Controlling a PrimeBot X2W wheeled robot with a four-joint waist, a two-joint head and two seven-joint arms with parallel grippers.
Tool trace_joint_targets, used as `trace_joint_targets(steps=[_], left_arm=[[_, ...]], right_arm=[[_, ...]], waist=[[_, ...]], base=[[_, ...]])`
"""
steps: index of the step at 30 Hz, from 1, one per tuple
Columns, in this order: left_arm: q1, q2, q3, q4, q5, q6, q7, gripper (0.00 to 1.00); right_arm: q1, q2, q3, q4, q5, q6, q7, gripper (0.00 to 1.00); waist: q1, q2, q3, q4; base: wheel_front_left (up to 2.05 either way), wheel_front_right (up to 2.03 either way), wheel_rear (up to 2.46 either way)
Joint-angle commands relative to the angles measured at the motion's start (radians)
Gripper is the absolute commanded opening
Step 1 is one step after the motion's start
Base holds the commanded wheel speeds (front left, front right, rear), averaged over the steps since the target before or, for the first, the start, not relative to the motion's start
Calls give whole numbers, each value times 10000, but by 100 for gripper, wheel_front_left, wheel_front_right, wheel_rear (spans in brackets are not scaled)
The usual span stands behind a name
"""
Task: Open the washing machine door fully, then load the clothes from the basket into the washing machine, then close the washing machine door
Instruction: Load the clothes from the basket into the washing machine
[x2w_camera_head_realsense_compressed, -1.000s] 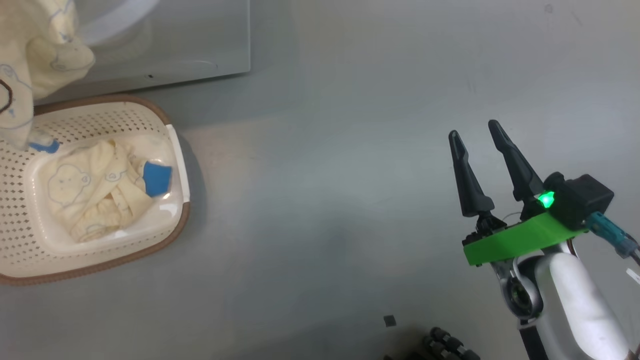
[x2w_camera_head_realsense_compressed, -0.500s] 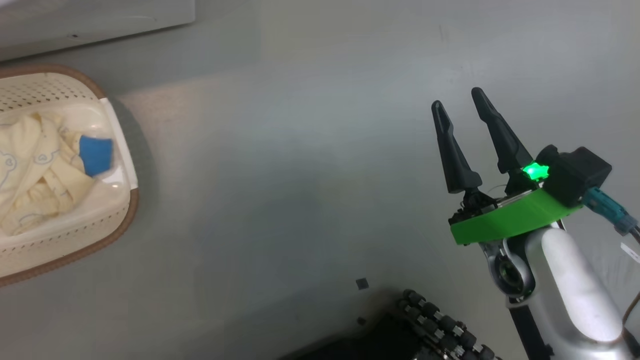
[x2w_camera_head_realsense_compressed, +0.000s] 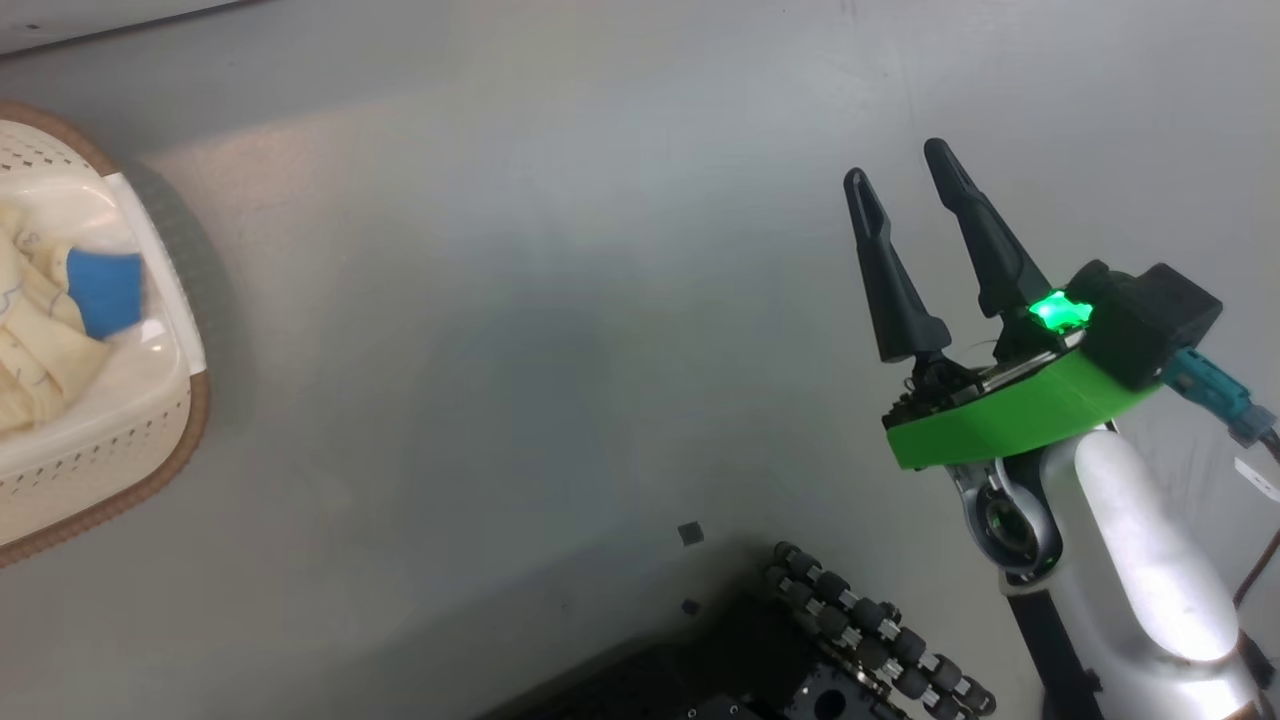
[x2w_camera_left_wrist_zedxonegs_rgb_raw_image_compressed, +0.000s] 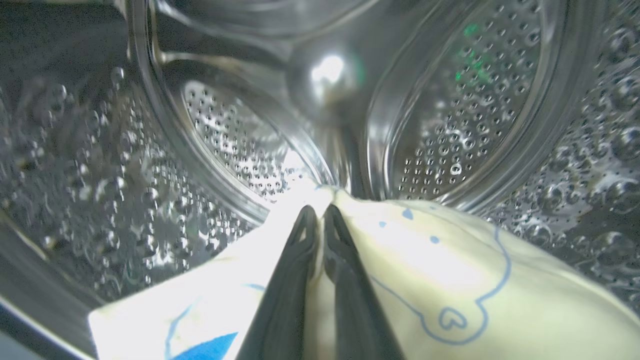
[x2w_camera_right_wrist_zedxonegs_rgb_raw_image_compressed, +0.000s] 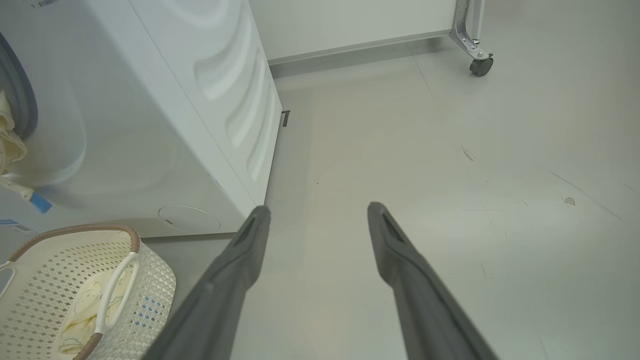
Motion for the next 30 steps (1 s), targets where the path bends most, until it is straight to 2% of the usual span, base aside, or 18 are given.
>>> trace_joint_targets(steps=[1,3,4,5,6,19,30], left_arm=[[-109,367,282,-103,-216,127,419,0],[-48,340,325,-63,-283,203,574,0],[18,311,362,-47,-354,257,717,13],[99,280,376,-39,-419,282,887,51],[167,270,362,-93,-437,299,961,98],[1401,60,500,-977,-1037,388,1113,100],[3577,-509,688,-1587,-1539,568,-509,100]], right_arm=[[177,-87,164,-247,100,39,-95,100],[166,-87,166,-234,102,39,-95,100],[154,-87,163,-223,104,39,-95,100],[141,-87,160,-212,99,39,-95,100],[129,-87,159,-204,92,39,-95,100],[125,-87,-173,-182,-247,39,-95,100],[332,-87,-690,-187,-714,39,-95,100]], waist=[[0,0,22,12],[0,0,33,17],[0,0,48,27],[0,0,60,42],[0,0,66,58],[0,0,-299,534],[0,0,-1165,1244]], base=[[0,0,0],[0,0,0],[0,0,0],[0,0,0],[0,0,0],[0,0,0],[0,0,0]])
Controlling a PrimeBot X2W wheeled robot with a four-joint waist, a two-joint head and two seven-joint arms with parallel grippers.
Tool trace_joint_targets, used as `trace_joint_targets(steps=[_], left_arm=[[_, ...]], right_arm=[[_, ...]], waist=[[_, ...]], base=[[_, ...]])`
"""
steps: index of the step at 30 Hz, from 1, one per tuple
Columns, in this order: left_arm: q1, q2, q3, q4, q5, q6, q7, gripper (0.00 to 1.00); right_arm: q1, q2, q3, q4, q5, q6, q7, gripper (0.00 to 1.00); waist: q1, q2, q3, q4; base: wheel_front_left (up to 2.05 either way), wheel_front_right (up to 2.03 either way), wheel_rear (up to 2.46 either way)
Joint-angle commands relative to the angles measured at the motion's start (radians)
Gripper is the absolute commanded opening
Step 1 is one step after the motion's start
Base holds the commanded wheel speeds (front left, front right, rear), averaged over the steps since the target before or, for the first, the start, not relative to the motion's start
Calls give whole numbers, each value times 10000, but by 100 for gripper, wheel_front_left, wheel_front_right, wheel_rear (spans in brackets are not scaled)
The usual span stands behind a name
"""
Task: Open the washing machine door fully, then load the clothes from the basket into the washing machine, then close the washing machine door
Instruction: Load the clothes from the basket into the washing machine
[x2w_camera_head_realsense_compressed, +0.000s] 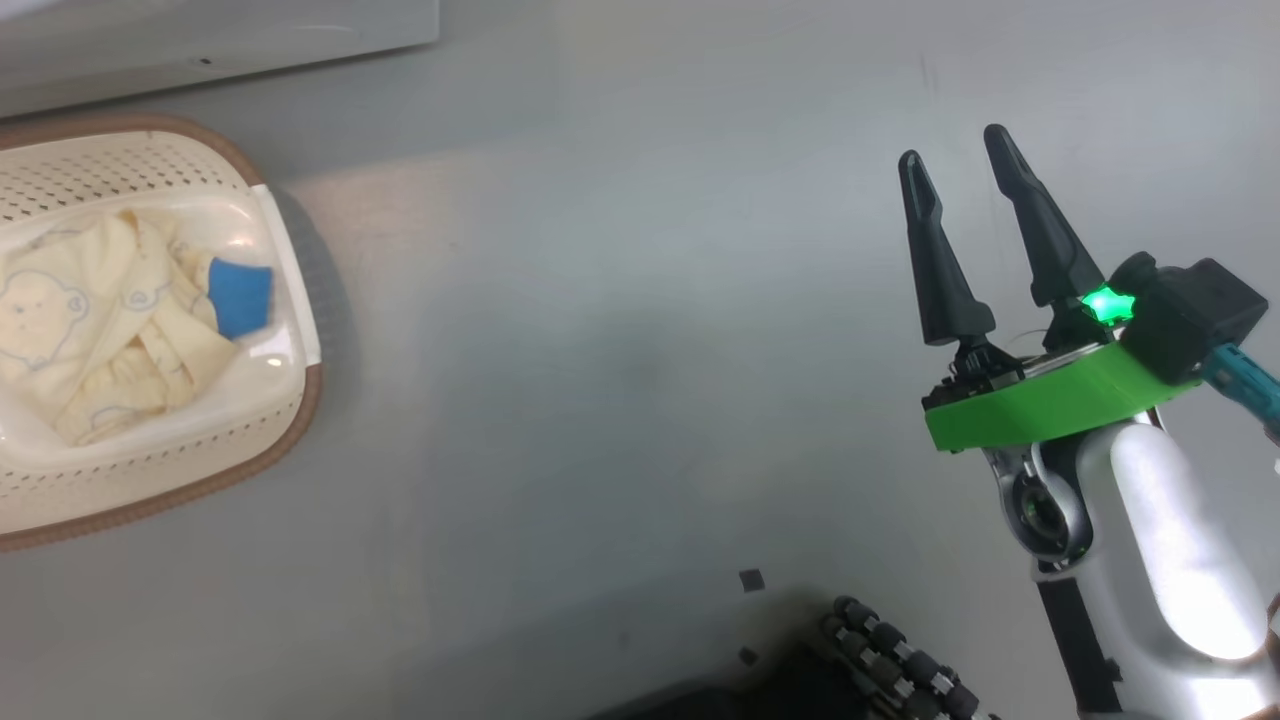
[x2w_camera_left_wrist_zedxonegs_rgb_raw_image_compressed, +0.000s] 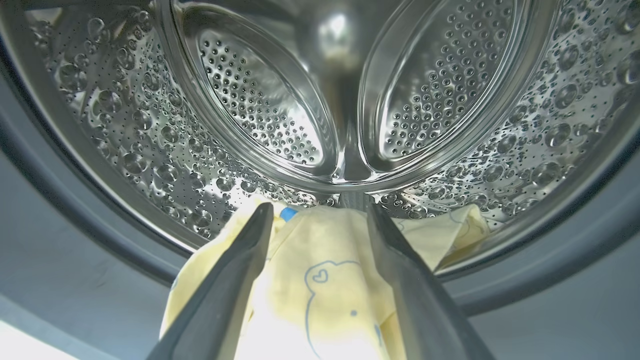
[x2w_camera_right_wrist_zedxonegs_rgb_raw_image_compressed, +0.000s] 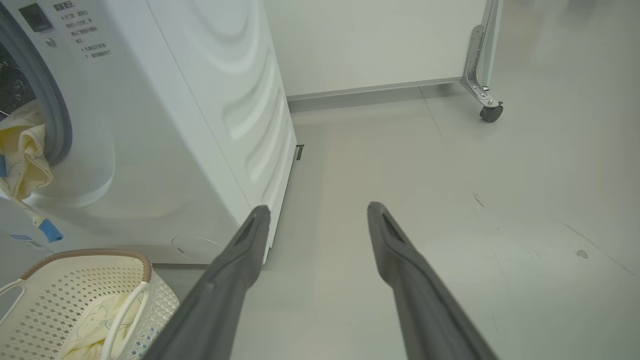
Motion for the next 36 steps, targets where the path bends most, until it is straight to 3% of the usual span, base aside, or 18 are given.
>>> trace_joint_targets(steps=[1,7,16,25,36], left_arm=[[834,332,373,-750,-176,76,-610,100],[3092,-213,294,-2105,-395,307,-1307,100],[6223,-954,60,-4243,-235,1227,-1682,100],[8198,-1697,-581,-5234,-31,1700,-1777,100],[9363,-2143,-1178,-5297,-84,1762,-1787,100]], right_arm=[[380,-85,-21,-258,-159,39,-95,100],[781,-85,-355,-224,-401,39,-95,100],[1296,-85,-588,-126,-815,39,-95,100],[1649,-85,-727,81,-1206,39,-95,100],[1888,-106,-865,256,-1524,39,3,100]], waist=[[1,0,-499,334],[1,0,-1262,797],[1,0,-2262,1316],[1,0,-3015,1700],[1,0,-3788,2079]], base=[[0,0,0],[0,0,0],[0,0,0],[0,0,0],[0,0,0]])
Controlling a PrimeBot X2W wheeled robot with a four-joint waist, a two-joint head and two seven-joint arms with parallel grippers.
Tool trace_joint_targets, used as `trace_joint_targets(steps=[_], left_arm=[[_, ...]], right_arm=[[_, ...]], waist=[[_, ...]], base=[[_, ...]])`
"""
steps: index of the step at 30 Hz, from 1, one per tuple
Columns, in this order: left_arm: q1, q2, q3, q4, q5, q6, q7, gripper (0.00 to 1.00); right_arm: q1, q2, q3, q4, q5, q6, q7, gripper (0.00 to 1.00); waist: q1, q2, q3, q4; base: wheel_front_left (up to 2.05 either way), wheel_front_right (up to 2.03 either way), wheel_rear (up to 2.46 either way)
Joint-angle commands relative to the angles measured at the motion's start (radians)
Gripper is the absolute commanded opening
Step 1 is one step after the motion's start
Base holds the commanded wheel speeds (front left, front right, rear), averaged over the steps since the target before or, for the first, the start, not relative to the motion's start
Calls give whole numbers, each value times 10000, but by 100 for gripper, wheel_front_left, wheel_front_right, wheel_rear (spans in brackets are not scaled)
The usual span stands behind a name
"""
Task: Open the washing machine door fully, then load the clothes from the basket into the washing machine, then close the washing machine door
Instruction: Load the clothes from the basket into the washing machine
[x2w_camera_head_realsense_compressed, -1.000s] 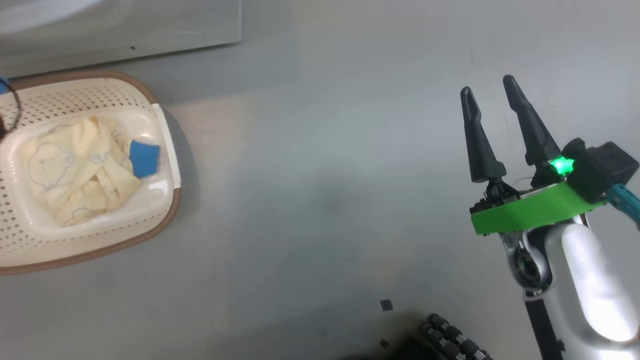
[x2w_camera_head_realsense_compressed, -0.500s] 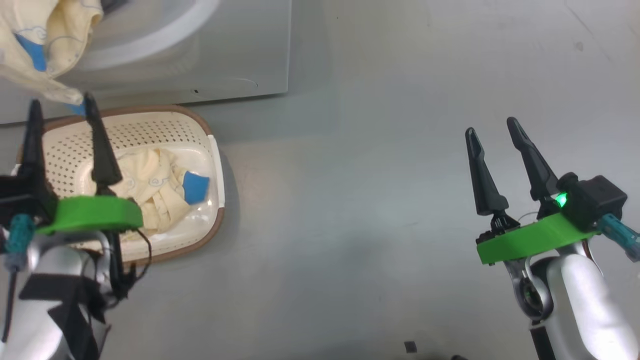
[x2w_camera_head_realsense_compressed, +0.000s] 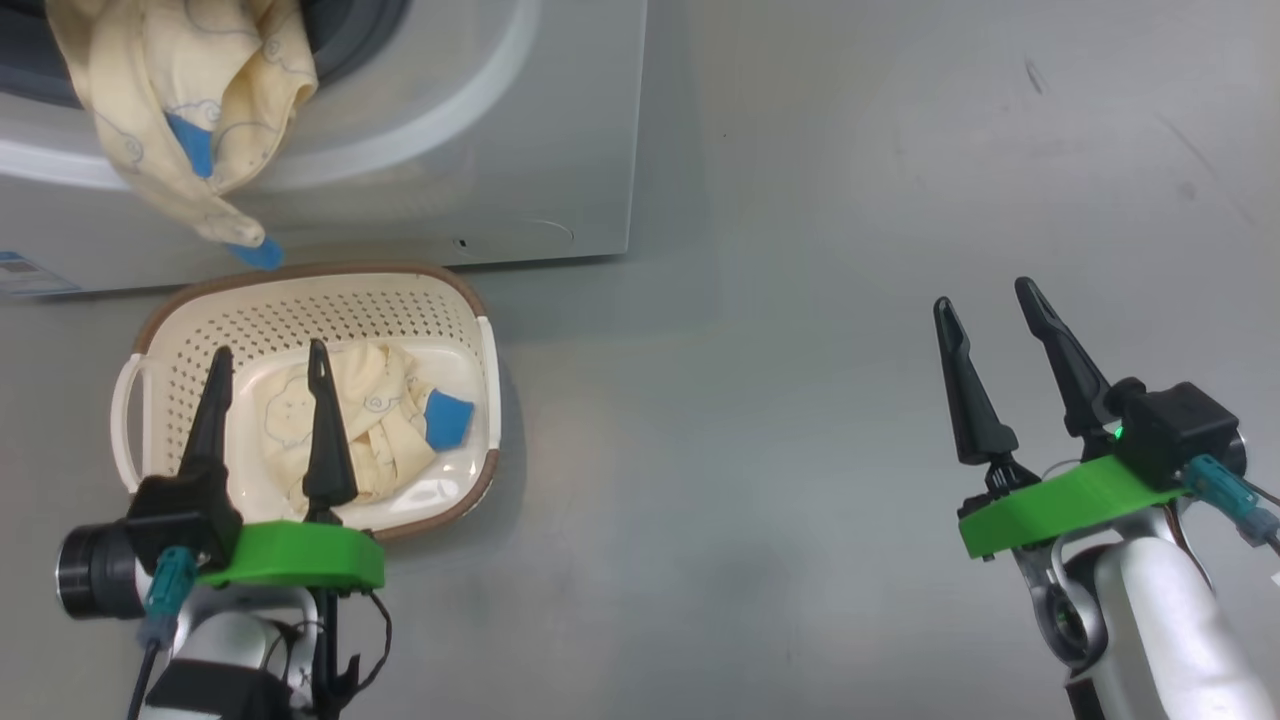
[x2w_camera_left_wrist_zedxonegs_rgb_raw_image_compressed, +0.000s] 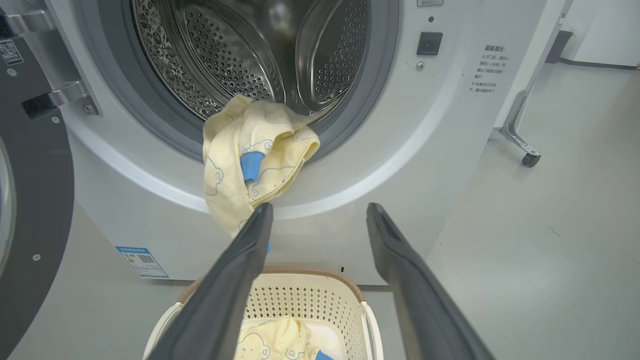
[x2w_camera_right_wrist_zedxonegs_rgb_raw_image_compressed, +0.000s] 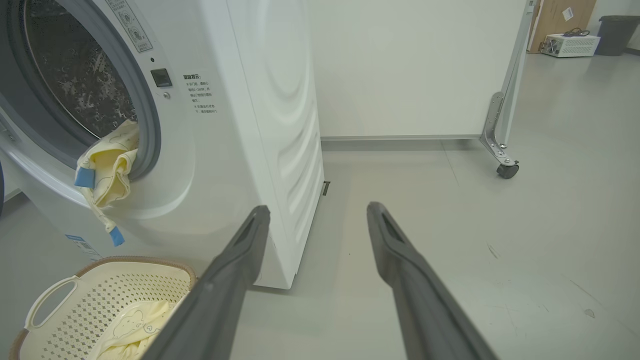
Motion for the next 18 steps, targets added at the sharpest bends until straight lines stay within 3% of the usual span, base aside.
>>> trace_joint_targets(steps=[1,18], left_arm=[[-17,177,311,-255,28,797,-53,100],[242,51,55,128,-53,792,-68,100]], right_arm=[[48,-99,166,-270,-91,39,-4,100],[327,-95,192,-348,-182,39,202,100]], waist=[[1,0,-112,78],[1,0,-642,315]], base=[[0,0,0],[0,0,0]])
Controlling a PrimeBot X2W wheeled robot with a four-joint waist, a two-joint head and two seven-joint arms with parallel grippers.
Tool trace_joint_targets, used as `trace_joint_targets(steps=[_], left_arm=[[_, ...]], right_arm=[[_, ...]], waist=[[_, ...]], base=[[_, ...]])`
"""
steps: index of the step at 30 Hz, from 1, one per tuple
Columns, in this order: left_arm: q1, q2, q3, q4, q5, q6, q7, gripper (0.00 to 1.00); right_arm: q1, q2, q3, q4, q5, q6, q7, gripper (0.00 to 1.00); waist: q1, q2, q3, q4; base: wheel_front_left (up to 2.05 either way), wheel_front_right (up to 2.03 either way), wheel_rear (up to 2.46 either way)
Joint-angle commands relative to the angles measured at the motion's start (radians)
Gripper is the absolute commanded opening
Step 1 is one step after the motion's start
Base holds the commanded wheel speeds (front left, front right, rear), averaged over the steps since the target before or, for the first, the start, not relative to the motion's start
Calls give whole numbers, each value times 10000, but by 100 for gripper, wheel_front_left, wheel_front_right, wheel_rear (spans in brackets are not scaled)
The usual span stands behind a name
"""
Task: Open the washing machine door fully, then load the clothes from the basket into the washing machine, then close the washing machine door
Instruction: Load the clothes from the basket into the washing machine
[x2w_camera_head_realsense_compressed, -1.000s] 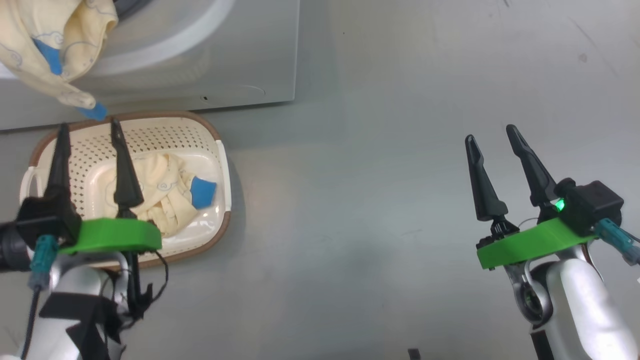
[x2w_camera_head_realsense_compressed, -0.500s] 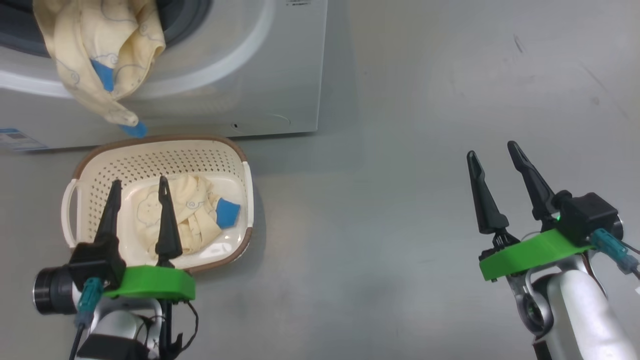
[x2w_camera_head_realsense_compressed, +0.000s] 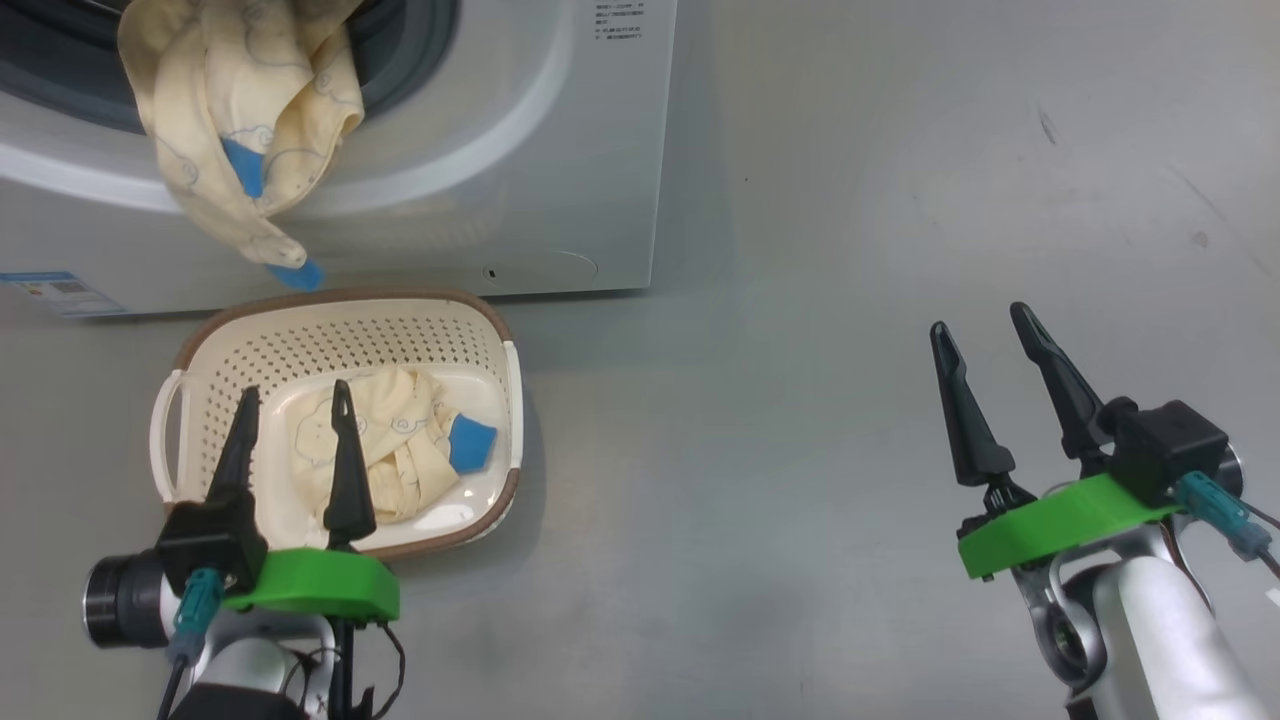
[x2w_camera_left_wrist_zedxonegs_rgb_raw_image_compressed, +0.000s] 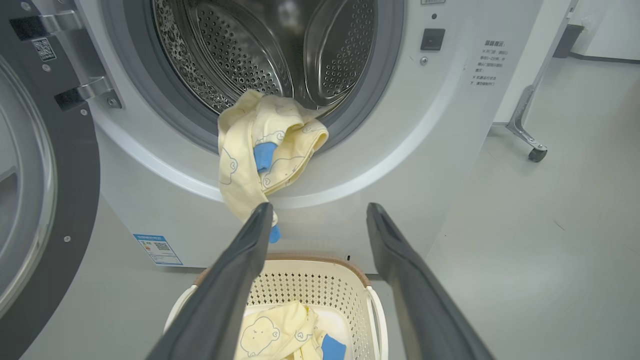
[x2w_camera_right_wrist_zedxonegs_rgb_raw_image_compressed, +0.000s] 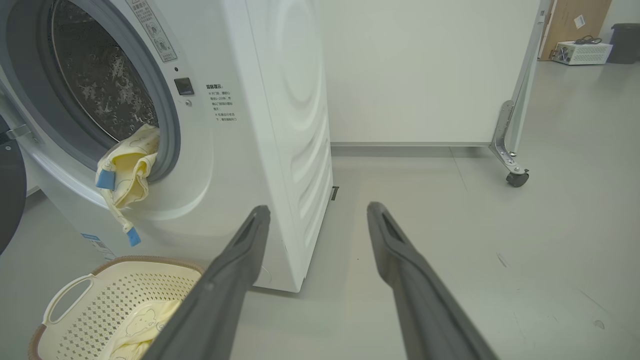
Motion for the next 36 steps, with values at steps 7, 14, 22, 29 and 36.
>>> trace_joint_targets(steps=[7,14,22,29,36], left_arm=[[-223,168,322,-140,-52,798,-75,100],[-525,220,301,86,-110,711,52,100],[-1469,443,337,776,-125,529,410,100],[-2880,746,366,1792,-242,81,1055,100],[-4432,1130,497,3114,-254,-239,1456,100]], right_arm=[[28,-91,227,-417,-90,39,72,100],[-23,-89,273,-439,-51,39,64,100],[-196,-86,441,-507,47,39,37,100],[-527,-83,646,-509,227,39,-48,100],[-923,-80,827,-363,449,39,-171,100]], waist=[[1,0,58,-13],[1,0,196,-28],[1,0,708,-150],[1,0,1438,-458],[1,0,2107,-873]], base=[[0,0,0],[0,0,0],[0,0,0],[0,0,0],[0,0,0]])
